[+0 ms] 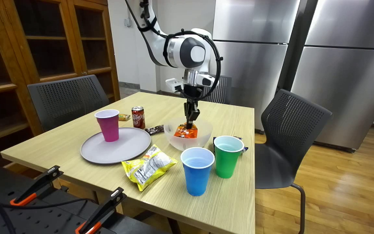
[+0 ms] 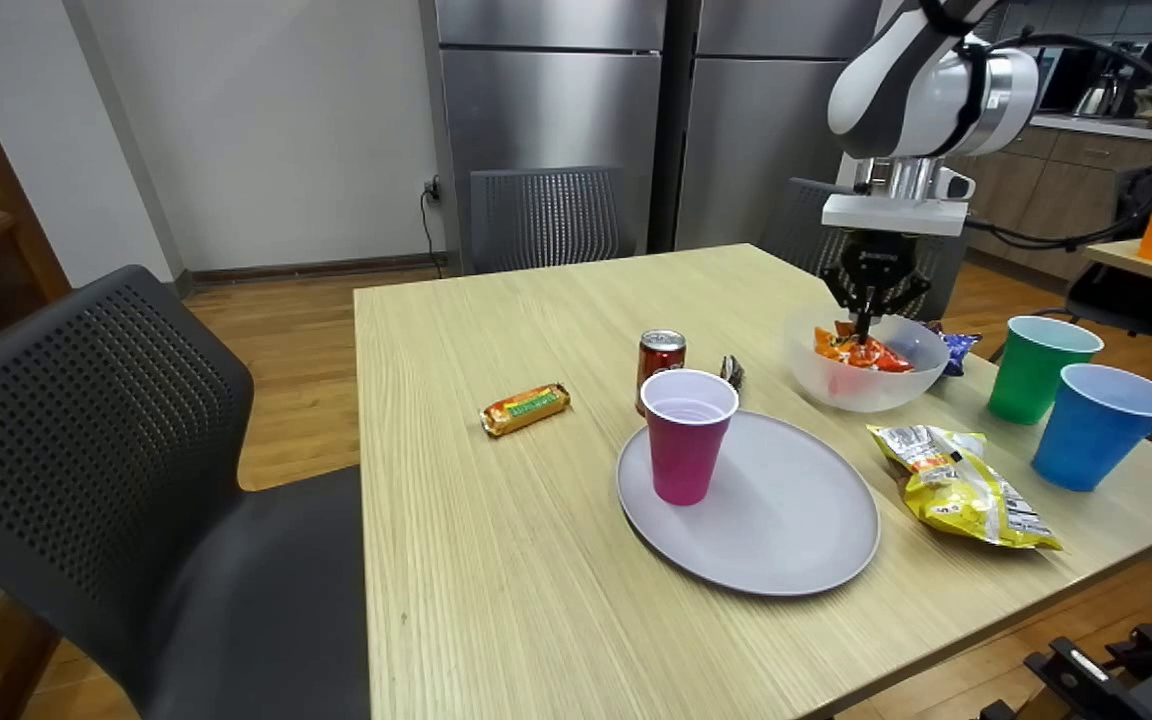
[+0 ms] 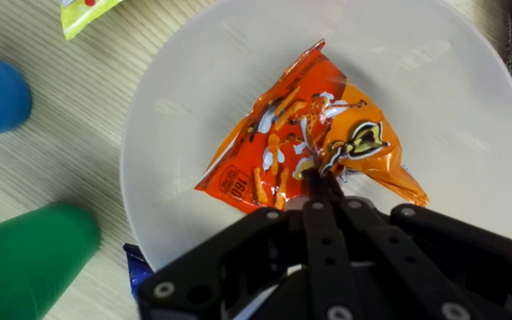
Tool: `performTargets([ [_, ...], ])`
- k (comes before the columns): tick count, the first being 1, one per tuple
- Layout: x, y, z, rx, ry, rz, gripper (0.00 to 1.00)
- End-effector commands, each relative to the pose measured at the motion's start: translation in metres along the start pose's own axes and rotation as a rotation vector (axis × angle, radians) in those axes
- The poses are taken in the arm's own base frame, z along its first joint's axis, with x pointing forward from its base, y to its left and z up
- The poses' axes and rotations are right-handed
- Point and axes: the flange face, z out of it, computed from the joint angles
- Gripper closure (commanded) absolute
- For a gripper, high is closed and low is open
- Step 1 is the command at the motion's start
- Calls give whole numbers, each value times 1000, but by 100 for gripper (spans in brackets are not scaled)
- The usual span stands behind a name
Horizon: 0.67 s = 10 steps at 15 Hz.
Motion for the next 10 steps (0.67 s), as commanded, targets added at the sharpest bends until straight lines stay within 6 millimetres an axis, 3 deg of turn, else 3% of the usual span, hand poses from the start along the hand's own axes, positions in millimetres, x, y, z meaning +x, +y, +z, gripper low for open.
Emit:
performTargets([
  [1, 1, -1, -10, 11, -2, 5, 66],
  [6, -8, 2, -25, 34, 19, 7, 30],
  [10, -15, 9, -49, 54, 49, 11, 1],
])
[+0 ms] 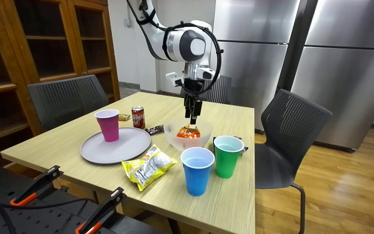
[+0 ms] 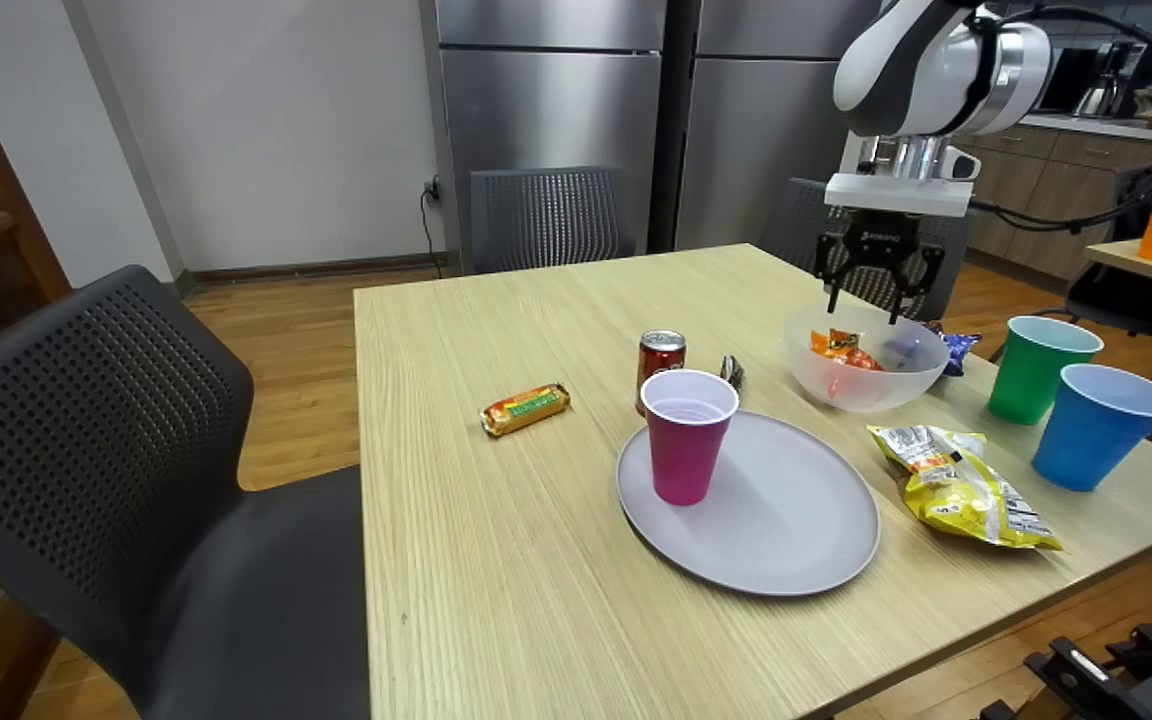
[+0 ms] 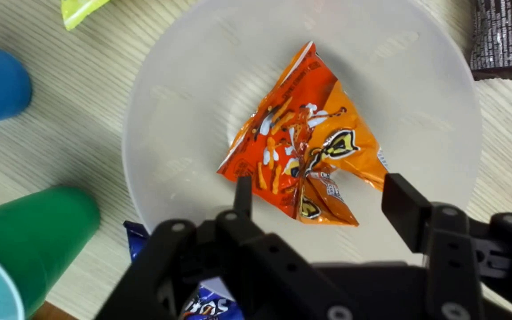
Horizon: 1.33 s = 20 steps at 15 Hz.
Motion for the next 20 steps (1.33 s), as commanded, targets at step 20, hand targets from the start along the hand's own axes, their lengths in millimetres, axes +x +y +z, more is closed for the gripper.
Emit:
performTargets([
  [20, 1, 12, -35, 22, 24, 17, 0],
])
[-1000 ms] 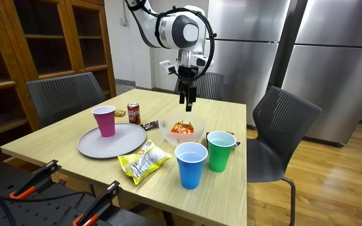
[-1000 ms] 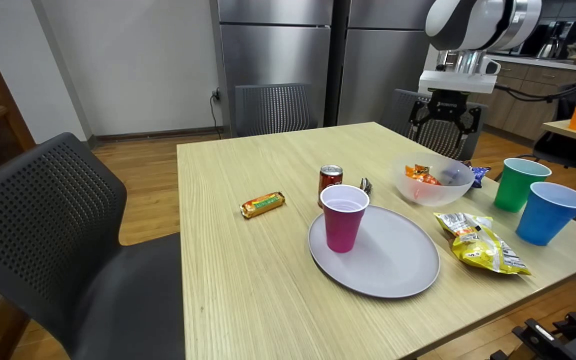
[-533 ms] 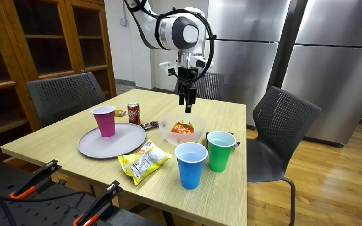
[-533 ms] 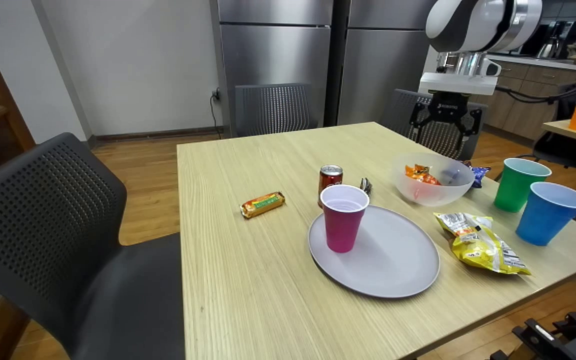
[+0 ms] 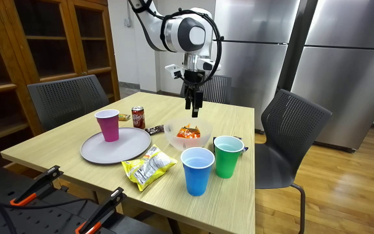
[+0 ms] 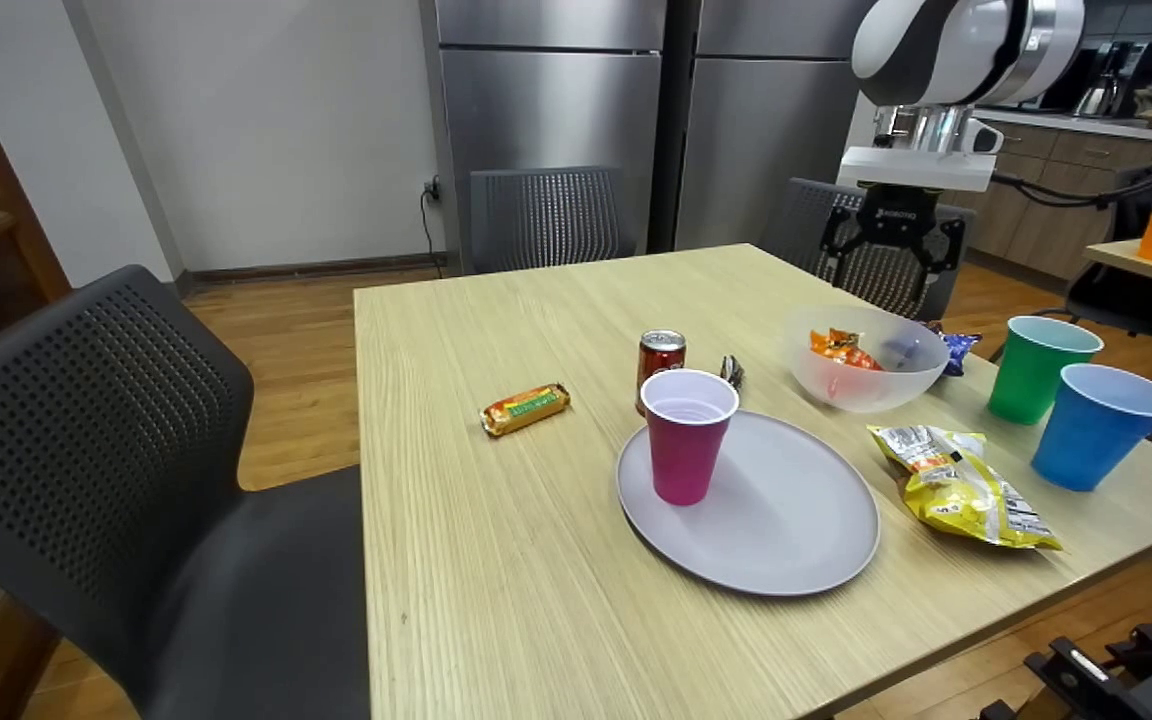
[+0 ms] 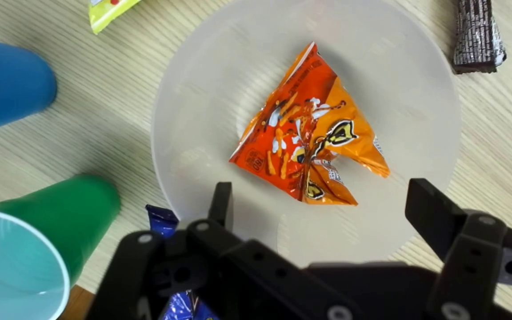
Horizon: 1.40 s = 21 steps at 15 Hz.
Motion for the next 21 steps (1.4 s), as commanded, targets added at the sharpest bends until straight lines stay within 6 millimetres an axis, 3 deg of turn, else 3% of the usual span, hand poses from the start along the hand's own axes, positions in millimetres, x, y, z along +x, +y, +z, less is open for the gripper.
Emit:
performTargets([
  [1, 11, 3, -8, 9, 2, 13, 0],
  [13, 61, 46, -28, 50, 38, 112, 0],
  [21, 102, 70, -23, 97, 39, 166, 0],
])
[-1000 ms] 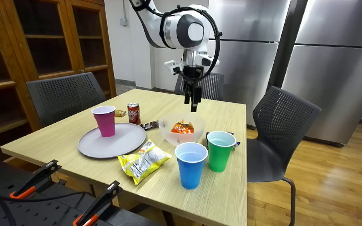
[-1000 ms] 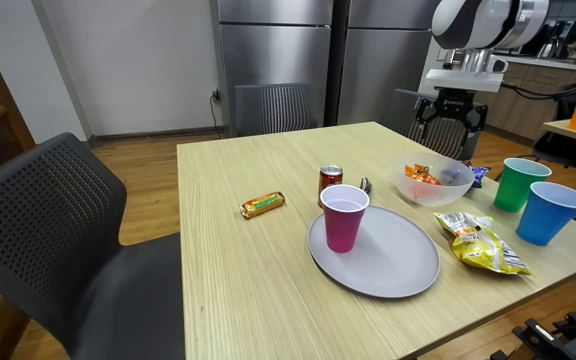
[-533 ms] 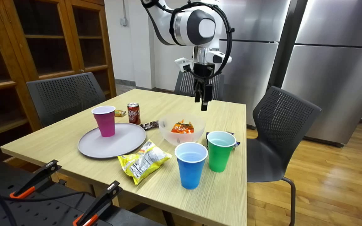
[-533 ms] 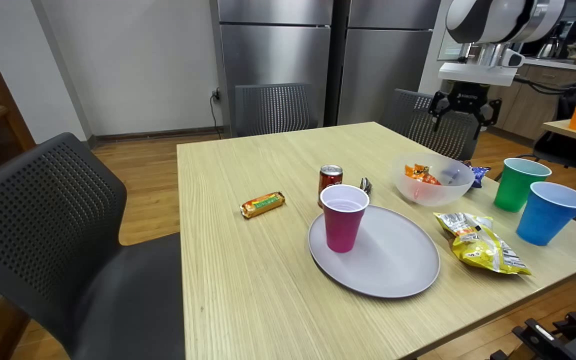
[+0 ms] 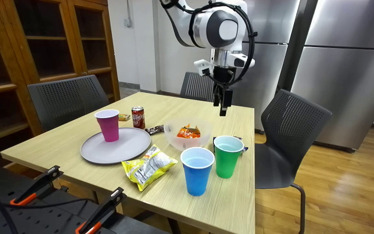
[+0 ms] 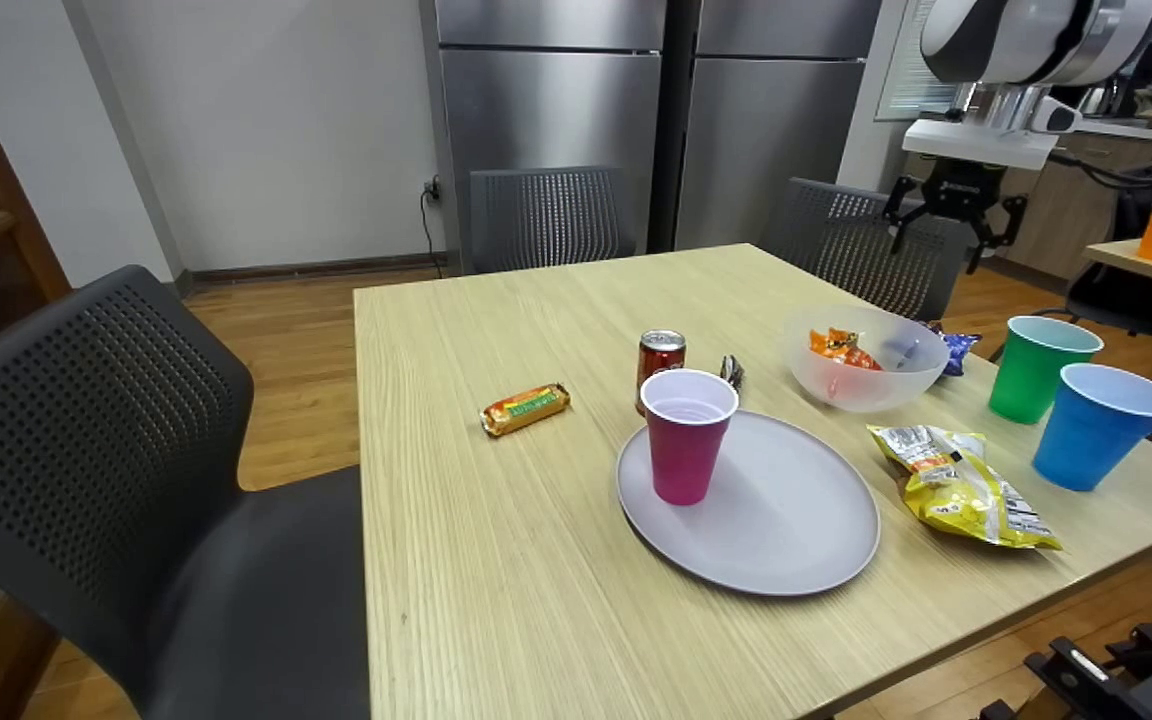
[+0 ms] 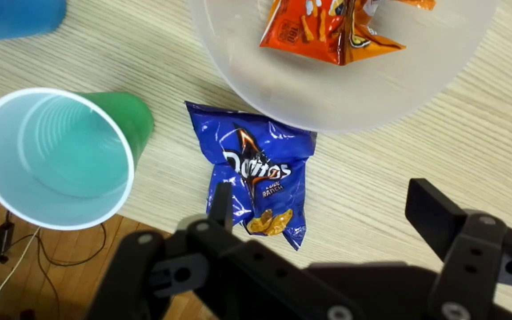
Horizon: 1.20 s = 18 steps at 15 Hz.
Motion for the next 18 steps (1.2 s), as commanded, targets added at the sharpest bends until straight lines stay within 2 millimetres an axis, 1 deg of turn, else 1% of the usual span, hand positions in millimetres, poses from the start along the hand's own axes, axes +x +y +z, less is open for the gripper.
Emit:
performTargets([
  [1, 25, 0, 3, 35, -19, -7, 0],
  [5, 44, 2, 11, 41, -26, -34, 0],
  [9, 58, 1, 18, 35, -36, -69, 0],
  [18, 74, 2, 30, 19, -69, -115, 0],
])
